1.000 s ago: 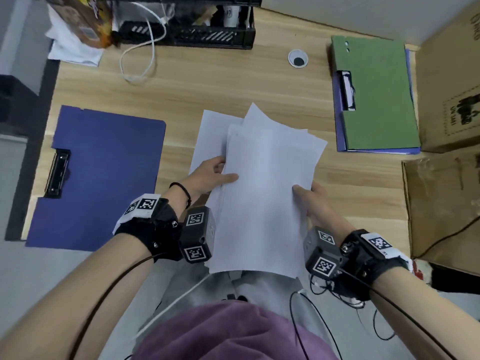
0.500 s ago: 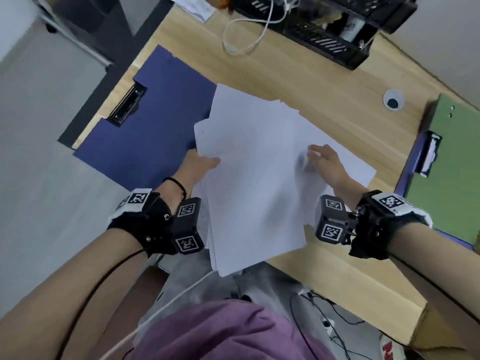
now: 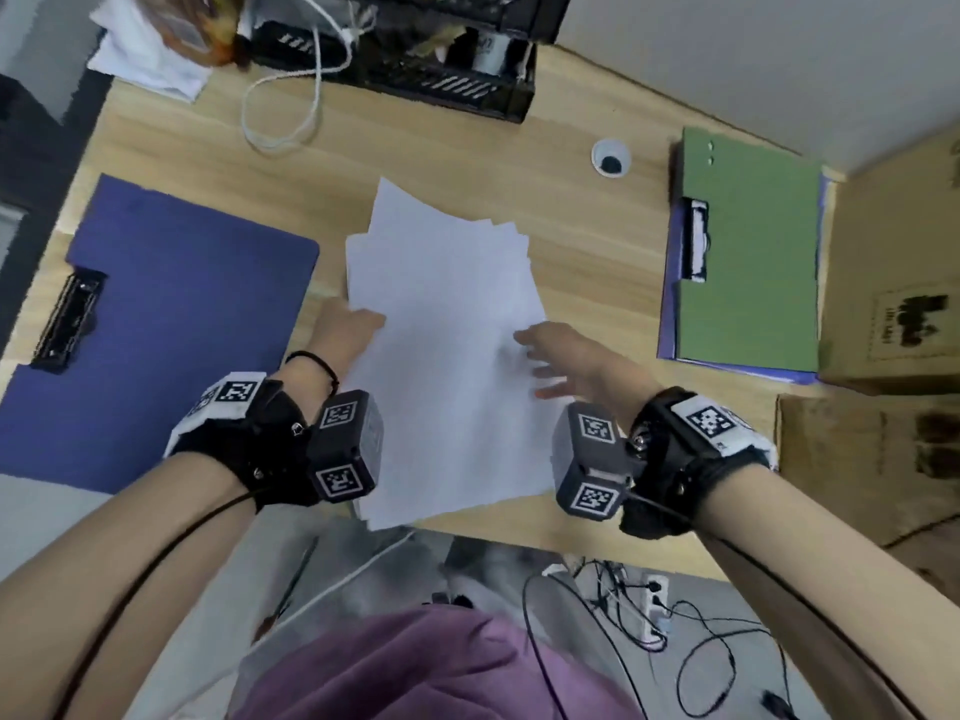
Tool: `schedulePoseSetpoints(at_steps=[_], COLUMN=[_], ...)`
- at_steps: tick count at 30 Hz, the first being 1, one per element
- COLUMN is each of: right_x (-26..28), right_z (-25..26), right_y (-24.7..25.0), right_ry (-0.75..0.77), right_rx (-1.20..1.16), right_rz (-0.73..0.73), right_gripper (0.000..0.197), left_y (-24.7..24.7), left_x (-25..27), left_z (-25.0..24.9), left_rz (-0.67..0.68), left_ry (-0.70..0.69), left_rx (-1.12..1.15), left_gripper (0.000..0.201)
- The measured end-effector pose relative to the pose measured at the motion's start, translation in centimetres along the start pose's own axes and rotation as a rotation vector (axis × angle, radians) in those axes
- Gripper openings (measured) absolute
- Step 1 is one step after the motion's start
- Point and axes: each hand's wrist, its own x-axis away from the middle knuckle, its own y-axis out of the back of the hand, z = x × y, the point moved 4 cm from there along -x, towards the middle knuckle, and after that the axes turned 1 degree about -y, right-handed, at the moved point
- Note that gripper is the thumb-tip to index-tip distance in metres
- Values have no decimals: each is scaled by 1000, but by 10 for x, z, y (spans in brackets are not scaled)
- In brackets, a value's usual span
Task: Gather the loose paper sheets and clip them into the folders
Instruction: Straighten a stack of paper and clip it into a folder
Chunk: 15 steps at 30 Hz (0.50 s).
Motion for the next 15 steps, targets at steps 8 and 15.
schedulePoseSetpoints(at_steps=[8, 15], right_x=[-15, -35], right_z=[-43, -21], right_y=[60, 25], right_ry=[111, 145], right_rx=[-110, -120], right_rz=[-326, -232], right_gripper=[33, 16], left_y=[4, 5], left_x=[-3, 0], left_z=[-27, 0], left_rz=[-288, -180], left_ry=[-99, 29], left_rx=[-474, -498], left_gripper=[17, 35])
